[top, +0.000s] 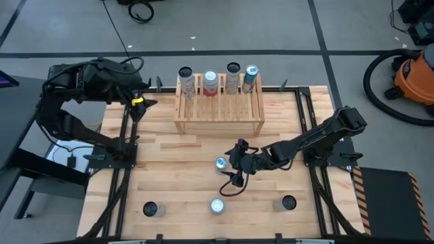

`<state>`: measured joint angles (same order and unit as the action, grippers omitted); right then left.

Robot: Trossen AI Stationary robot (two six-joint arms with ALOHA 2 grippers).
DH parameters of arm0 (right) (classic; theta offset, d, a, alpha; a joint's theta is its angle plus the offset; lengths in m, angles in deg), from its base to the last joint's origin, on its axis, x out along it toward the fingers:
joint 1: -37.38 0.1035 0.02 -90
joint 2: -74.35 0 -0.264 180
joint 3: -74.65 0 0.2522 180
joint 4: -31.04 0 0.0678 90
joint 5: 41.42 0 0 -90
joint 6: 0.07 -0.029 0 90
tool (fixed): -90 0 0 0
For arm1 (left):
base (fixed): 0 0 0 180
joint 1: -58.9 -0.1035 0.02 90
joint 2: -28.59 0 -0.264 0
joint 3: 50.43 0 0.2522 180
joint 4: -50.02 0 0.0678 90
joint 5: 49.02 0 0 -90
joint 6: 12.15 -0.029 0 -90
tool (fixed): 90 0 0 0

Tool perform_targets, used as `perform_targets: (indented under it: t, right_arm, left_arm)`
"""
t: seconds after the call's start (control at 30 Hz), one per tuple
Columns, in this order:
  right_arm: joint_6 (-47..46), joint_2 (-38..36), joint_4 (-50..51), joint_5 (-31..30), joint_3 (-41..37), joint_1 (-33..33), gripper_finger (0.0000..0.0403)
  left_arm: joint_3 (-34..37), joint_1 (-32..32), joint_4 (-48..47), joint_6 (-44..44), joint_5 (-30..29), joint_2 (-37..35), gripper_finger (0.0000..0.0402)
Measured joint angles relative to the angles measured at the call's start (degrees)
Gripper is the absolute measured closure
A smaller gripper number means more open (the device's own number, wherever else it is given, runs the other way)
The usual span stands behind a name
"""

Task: Place canned beverage on shelf
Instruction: Put the blue soda can on the shelf aligned with the other blue soda can

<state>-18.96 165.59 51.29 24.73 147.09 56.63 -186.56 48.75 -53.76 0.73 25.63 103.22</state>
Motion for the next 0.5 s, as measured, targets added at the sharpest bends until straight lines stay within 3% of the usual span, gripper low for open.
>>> perform_targets:
  t: [0.5]
  right_arm:
    - [2.9,6.2,-5.3,-0.5,0.0,-1.3,0.0019]
  left_arm:
    - [0.0,0.0,0.0,-0.1,0.0,0.0,0.0084]
